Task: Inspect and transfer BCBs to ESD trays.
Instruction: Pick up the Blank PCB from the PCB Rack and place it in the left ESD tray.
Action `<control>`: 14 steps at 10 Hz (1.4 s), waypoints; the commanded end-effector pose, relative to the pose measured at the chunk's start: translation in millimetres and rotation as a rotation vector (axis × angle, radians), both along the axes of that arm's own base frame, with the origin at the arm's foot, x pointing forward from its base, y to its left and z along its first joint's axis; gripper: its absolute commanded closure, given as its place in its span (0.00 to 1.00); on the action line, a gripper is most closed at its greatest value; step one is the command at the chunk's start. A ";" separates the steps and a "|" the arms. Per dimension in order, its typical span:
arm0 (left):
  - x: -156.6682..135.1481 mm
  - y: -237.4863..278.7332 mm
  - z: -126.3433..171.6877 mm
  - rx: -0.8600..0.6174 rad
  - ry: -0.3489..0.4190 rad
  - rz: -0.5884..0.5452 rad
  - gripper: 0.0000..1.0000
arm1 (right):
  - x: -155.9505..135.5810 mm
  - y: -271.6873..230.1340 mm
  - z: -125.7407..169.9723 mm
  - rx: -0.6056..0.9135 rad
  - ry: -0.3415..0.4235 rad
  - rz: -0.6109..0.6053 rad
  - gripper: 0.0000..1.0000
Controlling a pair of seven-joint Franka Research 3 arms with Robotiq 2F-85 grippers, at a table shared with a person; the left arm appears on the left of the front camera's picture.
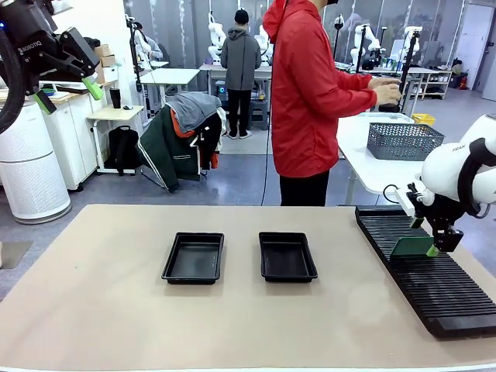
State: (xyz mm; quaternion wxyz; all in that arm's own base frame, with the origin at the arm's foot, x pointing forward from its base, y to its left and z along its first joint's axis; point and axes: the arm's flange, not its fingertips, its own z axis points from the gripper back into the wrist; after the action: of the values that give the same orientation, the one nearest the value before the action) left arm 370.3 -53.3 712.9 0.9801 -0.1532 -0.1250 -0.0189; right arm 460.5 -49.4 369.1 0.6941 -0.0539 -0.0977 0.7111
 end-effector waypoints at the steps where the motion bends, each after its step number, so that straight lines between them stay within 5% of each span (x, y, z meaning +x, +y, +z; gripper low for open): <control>1: -0.1 -0.1 -0.5 -0.005 0.000 0.000 0.00 | 6.1 -7.0 -1.8 0.021 0.009 0.003 0.00; 7: -0.1 -0.1 -0.5 -0.005 0.000 0.000 0.00 | 8.8 -7.9 -5.1 0.038 -0.002 0.040 0.11; 8: -0.1 -0.1 -0.5 -0.005 0.000 0.000 0.00 | 9.4 -8.2 -6.5 0.029 0.002 0.031 0.21; 9: -0.1 -0.1 -0.5 -0.005 0.000 0.000 0.00 | 9.4 -9.2 -7.3 0.026 0.001 0.027 0.18; 10: -0.1 -0.1 -0.5 -0.005 0.000 0.000 0.00 | 8.9 -10.0 -8.0 0.030 -0.004 0.029 0.28; 13: -0.1 -0.1 -0.5 -0.005 0.000 0.000 0.00 | 6.7 -12.0 -10.8 0.034 -0.014 0.020 0.32; 14: -0.1 -0.1 -0.5 -0.005 0.000 0.000 0.00 | 5.8 -12.3 -11.0 0.033 -0.020 0.019 0.42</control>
State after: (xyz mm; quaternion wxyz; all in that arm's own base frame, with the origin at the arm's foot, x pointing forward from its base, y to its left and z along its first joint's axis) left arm 370.3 -53.3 712.9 0.9801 -0.1532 -0.1250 -0.0189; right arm 465.3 -56.8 364.2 0.6934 -0.0488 -0.0991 0.7121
